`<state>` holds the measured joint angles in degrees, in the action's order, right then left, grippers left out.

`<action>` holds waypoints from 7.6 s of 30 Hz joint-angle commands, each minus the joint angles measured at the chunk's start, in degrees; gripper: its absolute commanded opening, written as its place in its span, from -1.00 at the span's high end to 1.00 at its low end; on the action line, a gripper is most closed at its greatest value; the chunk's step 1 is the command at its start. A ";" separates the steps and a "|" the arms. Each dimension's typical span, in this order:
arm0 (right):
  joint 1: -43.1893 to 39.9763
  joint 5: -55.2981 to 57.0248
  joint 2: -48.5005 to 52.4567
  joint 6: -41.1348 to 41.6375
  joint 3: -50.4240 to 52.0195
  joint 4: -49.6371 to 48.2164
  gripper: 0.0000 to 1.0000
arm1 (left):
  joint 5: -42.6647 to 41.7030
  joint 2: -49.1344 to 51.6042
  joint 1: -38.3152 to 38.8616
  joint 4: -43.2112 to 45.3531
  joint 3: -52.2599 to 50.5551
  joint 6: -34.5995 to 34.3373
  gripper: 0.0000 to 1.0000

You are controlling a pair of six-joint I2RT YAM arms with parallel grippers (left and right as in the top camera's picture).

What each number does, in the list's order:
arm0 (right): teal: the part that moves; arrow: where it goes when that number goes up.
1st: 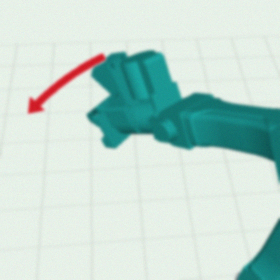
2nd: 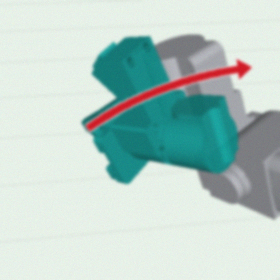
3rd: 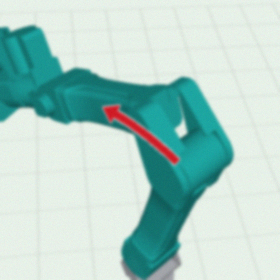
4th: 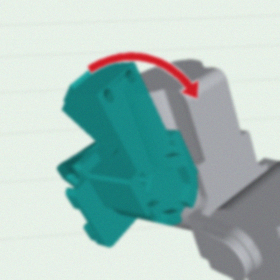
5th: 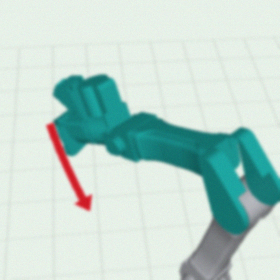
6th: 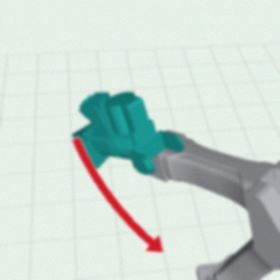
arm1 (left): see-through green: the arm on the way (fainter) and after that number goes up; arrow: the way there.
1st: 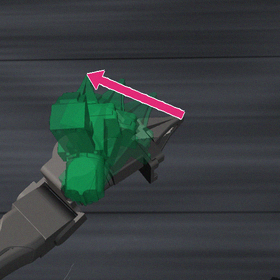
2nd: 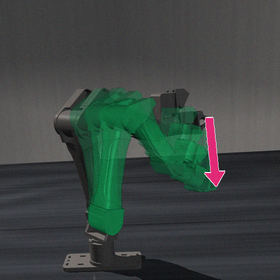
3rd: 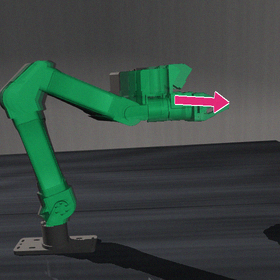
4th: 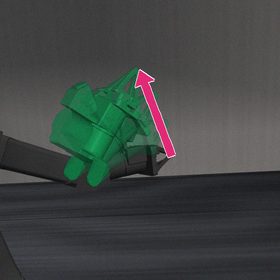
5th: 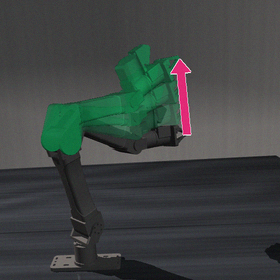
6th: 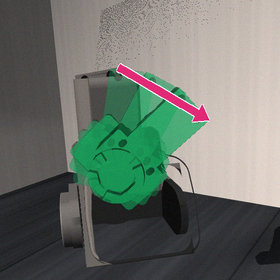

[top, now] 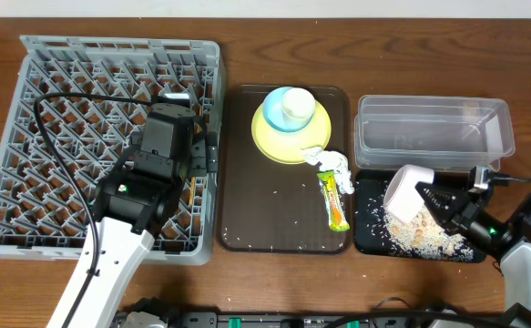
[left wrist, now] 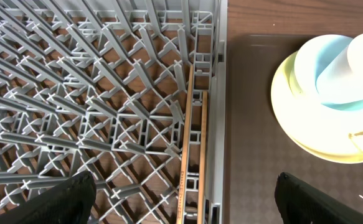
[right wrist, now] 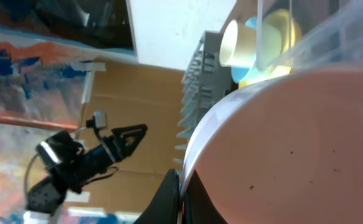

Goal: Sort waste into correct bins and load items into the dishwasher
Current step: 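Lift the rice bowl right and tip the rice onto the black tray, then carry the white bowl left and set it down on the brown tray, then grasp the yellow snack wrapper on the brown tray with the right gripper, then carry the wrapper right and drop it into the clear plastic bin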

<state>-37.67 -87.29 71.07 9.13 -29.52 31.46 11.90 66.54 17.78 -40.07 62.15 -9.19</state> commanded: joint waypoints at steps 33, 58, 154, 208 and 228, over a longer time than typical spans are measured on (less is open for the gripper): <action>2.69 -2.05 -1.88 18.34 -0.46 -19.06 0.97 | -0.31 0.11 -0.09 -0.04 0.33 -0.52 -0.85; 82.01 78.44 -4.63 29.31 -4.94 -27.80 0.97 | -0.31 0.11 -0.09 -0.20 0.33 -0.52 -0.85; 77.70 101.57 18.03 15.50 -16.06 -1.68 0.13 | -0.31 0.11 -0.09 -0.22 0.33 -0.52 -0.85; 77.77 97.46 20.76 14.51 -16.39 -2.16 0.98 | -0.31 0.11 -0.09 -0.22 0.33 -0.52 -0.86; 53.83 97.24 7.39 22.29 -38.25 5.22 0.98 | -0.33 0.11 -0.09 -0.22 0.33 -0.52 -0.85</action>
<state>22.09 9.45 76.29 27.03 -68.38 36.23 11.90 66.54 17.78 -40.14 62.15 -9.19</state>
